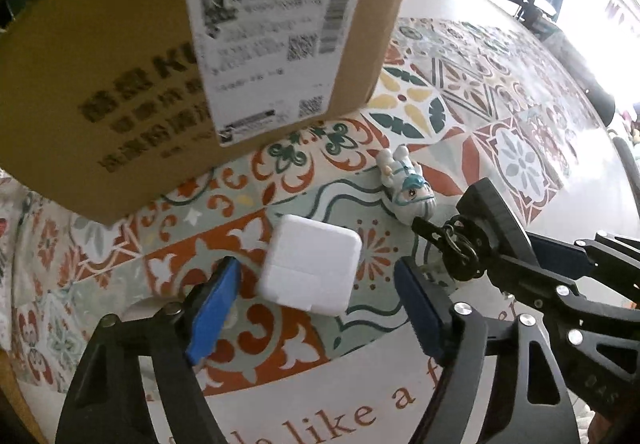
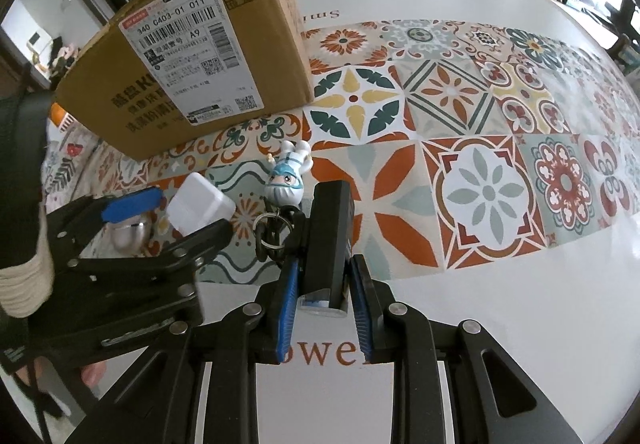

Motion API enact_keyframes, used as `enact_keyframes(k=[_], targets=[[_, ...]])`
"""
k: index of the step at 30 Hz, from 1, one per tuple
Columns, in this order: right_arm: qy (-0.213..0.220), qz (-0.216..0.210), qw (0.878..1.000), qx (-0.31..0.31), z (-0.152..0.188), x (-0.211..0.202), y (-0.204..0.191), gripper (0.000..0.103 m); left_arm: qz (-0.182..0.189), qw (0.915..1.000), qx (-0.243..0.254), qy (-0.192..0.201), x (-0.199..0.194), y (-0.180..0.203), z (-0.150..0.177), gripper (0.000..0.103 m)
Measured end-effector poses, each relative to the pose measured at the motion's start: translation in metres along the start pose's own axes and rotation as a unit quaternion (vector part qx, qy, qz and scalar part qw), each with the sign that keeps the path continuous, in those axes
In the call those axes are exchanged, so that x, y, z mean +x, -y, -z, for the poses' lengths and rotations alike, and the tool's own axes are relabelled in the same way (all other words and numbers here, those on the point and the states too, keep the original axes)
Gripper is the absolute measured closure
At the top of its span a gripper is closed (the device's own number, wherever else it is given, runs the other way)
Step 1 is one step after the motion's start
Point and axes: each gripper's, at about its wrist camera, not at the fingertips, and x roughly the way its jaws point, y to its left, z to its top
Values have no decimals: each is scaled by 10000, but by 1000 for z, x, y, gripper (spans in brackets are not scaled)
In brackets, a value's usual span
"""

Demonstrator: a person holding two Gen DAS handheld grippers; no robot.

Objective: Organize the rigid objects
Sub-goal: 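Close the left tool on the white square charger while the right tool closes on the black key fob, then carry the charger with the left tool over the box while the right tool carries the fob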

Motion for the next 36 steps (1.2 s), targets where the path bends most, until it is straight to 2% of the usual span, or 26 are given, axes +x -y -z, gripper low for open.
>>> enact_keyframes(k=[3, 6, 14, 17, 19, 23, 29, 36], targets=[[-67, 64, 10000, -9, -1, 1, 0, 77, 78, 9999, -93, -62, 6, -1, 2, 38], [-102, 97, 9999, -9, -2, 1, 0, 77, 98, 9998, -177, -30, 9, -1, 4, 57], [-175, 300, 9993, -167, -1, -5, -4, 77, 297, 9989, -362, 94, -9, -7, 14, 58], [-89, 520, 9980, -359, 0, -14, -8, 77, 339, 9983, -429, 176, -22, -11, 19, 58], [32, 747, 9958, -530, 0, -22, -12, 78, 348, 9980, -453, 264, -31, -12, 20, 58], [567, 1258, 9839, -1136, -1, -43, -29, 79, 396, 9969, -518, 438, -47, -14, 21, 58], [860, 1116, 9825, -1219, -8, -64, -39, 79, 423, 9945, -676, 678, -77, -33, 24, 58], [1060, 1014, 9814, -1239, -8, -83, -46, 79, 355, 9913, -746, 1026, -116, -39, 27, 58]])
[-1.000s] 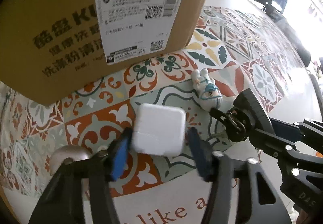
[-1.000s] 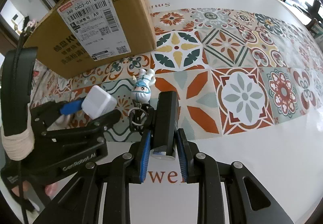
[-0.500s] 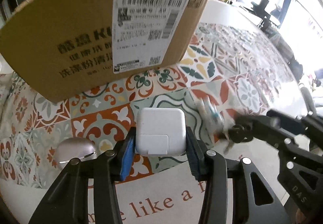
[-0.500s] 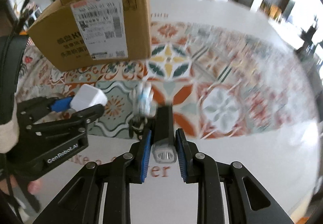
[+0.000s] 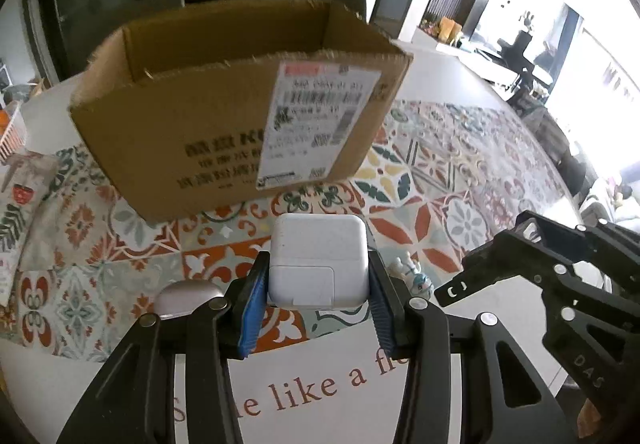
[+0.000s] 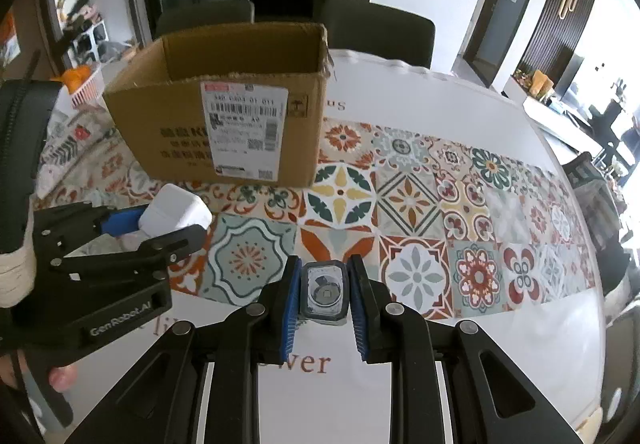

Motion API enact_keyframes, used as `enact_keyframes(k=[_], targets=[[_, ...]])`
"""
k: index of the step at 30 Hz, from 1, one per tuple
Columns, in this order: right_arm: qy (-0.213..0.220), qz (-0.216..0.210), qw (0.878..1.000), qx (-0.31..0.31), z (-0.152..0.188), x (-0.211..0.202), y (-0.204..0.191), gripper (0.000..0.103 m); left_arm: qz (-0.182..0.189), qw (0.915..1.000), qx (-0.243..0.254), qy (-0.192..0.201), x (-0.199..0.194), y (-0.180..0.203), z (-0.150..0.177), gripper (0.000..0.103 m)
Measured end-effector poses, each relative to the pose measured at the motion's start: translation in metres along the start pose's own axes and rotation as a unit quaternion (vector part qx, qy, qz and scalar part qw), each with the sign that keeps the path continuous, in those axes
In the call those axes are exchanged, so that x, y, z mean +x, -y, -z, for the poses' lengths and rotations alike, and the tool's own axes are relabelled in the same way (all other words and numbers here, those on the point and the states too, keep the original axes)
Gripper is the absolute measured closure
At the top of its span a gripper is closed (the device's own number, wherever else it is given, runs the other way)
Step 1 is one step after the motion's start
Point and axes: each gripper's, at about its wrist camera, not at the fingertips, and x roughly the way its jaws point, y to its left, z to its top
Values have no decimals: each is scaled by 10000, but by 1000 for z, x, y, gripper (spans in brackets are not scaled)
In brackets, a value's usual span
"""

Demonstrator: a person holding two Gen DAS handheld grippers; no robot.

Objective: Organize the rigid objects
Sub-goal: 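Carry the charger with the left tool over the box while the right tool carries the fob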

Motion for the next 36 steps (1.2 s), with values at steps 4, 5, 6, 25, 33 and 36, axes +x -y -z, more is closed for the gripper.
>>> enact_keyframes(k=[4, 5, 6, 25, 33, 36], targets=[[128, -80, 9999, 16, -3, -9, -2, 79, -47, 9999, -4, 151, -15, -1, -3, 58], [164, -93, 9998, 16, -4, -11, -2, 79, -56, 9998, -8, 182, -18, 1, -5, 58], [211, -99, 9997, 15, -5, -13, -3, 79, -75, 9997, -2, 226, -22, 0, -6, 58], [1048, -555, 9929, -52, -58, -43, -16, 79, -554, 9942, 13, 920, -71, -12, -46, 58], [1438, -679, 9872, -147, -84, -59, -22, 79, -695, 9894, 77, 1276, -94, -17, -68, 58], [1567, -716, 9849, -163, -93, -64, -23, 79, -686, 9882, 96, 1366, -100, -18, -74, 58]])
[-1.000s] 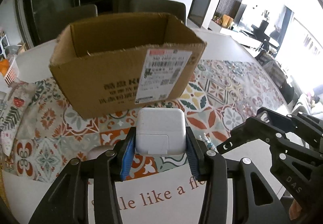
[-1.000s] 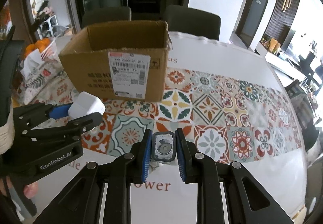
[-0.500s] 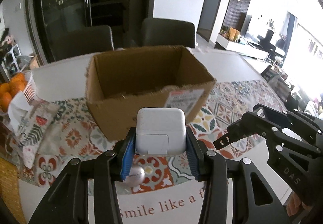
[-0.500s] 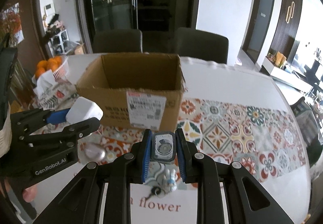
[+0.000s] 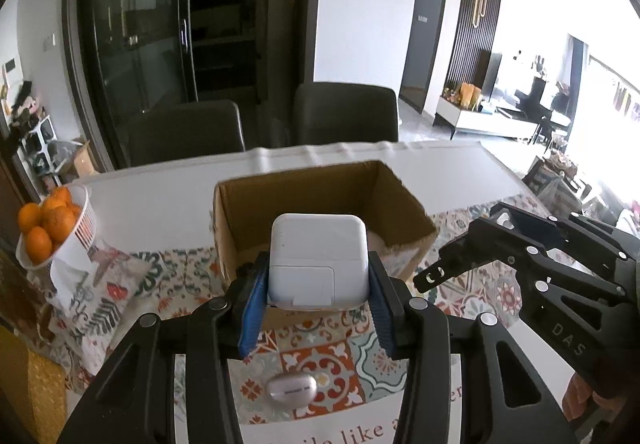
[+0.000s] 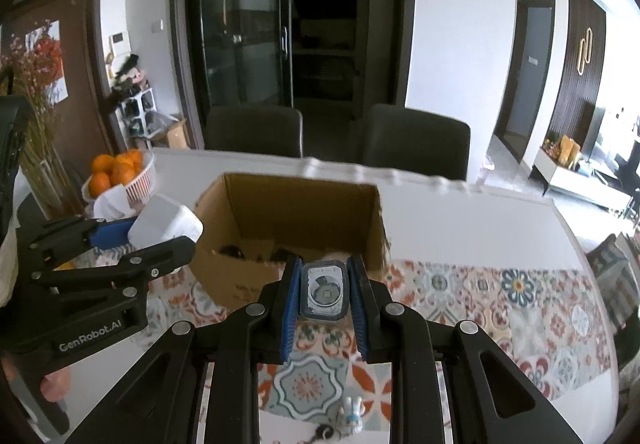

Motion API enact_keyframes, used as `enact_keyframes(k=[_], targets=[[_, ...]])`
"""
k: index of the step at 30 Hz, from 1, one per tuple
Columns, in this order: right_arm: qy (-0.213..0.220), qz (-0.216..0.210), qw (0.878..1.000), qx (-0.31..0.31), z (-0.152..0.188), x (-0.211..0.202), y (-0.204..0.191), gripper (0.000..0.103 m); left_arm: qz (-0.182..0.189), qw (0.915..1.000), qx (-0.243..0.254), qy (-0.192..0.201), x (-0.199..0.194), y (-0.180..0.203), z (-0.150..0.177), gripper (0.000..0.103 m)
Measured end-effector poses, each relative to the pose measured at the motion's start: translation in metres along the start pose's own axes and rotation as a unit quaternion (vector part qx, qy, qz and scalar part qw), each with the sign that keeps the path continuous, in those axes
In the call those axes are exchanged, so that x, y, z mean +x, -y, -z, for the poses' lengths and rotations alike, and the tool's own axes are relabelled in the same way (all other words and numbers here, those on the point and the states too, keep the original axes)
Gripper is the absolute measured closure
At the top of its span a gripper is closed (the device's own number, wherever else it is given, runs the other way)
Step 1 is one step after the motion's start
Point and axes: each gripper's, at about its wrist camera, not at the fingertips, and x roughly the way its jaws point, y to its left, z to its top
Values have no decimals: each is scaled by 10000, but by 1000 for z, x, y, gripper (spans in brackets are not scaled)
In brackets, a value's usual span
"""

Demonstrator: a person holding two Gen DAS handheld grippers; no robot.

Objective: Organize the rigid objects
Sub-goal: 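Carry the charger with the left tool over the box while the right tool carries the fob, then open the left tool to drop the charger in the box while the right tool releases the fob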

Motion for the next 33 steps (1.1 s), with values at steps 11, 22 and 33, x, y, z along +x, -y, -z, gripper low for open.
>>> enact_keyframes(k=[11, 22, 33], targets=[[313, -79, 9994, -100, -38, 13, 2, 79, 52, 10000, -34, 16, 16, -9, -33, 58], [-98, -349, 9993, 112, -60, 75, 14, 79, -24, 9984, -120, -560, 71, -21, -54, 58], [-848, -583, 9939, 408, -54, 138, 25, 79, -128, 9926, -327, -1162, 120, -37, -47, 58]])
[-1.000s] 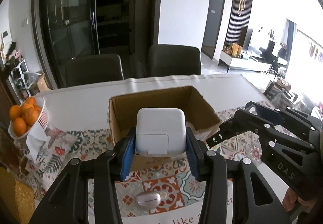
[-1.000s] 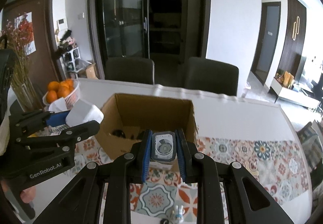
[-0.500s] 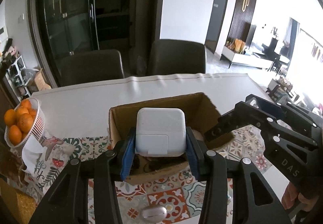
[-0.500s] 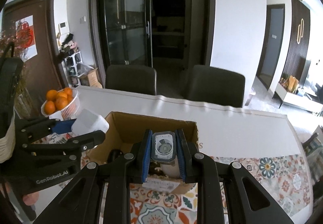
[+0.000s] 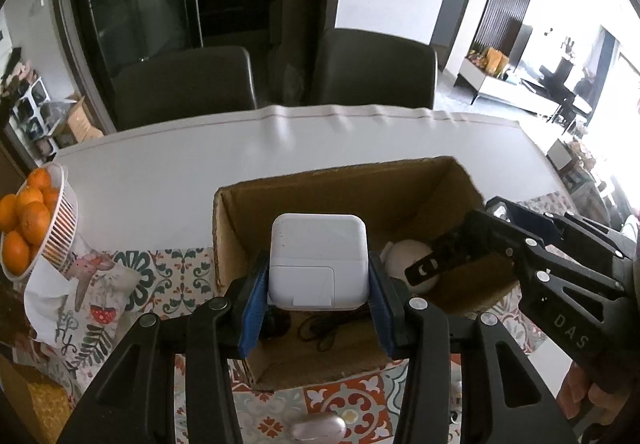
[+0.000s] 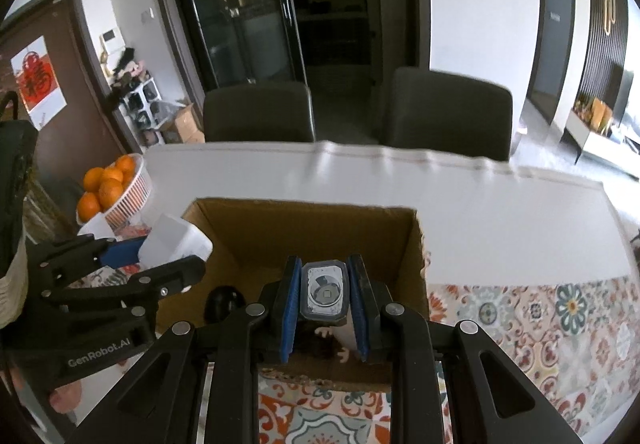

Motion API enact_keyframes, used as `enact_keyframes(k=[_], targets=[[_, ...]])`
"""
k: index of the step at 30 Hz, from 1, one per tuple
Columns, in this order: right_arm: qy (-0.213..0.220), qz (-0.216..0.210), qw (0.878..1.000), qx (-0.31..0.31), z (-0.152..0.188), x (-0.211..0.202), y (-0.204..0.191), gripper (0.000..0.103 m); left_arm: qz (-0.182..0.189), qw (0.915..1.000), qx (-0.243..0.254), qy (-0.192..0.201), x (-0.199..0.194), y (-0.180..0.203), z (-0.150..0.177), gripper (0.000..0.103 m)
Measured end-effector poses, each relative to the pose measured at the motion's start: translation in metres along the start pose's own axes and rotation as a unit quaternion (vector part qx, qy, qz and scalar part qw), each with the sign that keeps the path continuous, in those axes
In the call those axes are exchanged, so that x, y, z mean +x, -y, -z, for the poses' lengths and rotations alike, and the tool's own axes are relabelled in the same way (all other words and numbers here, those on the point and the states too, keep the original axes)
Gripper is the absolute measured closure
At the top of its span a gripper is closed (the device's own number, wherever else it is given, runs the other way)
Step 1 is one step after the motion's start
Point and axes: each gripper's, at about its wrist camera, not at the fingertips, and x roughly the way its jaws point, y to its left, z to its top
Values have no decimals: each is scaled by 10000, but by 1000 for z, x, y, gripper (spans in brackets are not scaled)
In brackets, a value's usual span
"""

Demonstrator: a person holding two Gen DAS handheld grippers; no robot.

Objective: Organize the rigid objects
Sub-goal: 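Open the left tool to drop the charger in the box while the right tool releases the fob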

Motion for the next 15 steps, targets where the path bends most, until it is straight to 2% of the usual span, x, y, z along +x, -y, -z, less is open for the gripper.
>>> enact_keyframes(k=[3, 5, 6, 8, 9, 11, 14, 15], targets=[[-163, -46, 9998, 65, 3, 9, 2, 79, -88, 10000, -7, 2, 3, -1, 2, 57], [-257, -101, 9996, 82, 5, 14, 3, 77, -135, 9999, 16, 56, 1, -1, 2, 53], [-278, -135, 9995, 107, 6, 15, 4, 74, -188, 9998, 16, 84, -1, -1, 2, 47], [-277, -66, 9995, 106, 7, 14, 4, 60, -333, 9993, 8, 173, -5, -2, 3, 41], [-259, 0, 9996, 84, 7, 12, 4, 57, -397, 9990, 10, 228, -8, -2, 5, 37], [-200, 147, 9997, 57, 8, 7, 3, 44, -595, 9976, -9, 349, -16, -2, 8, 25], [-103, 345, 9993, 106, 11, -6, 3, 33, -768, 9955, -29, 562, -30, 0, 15, 20], [-57, 413, 9991, 119, 13, -11, 3, 32, -826, 9947, -29, 612, -34, 1, 17, 15]])
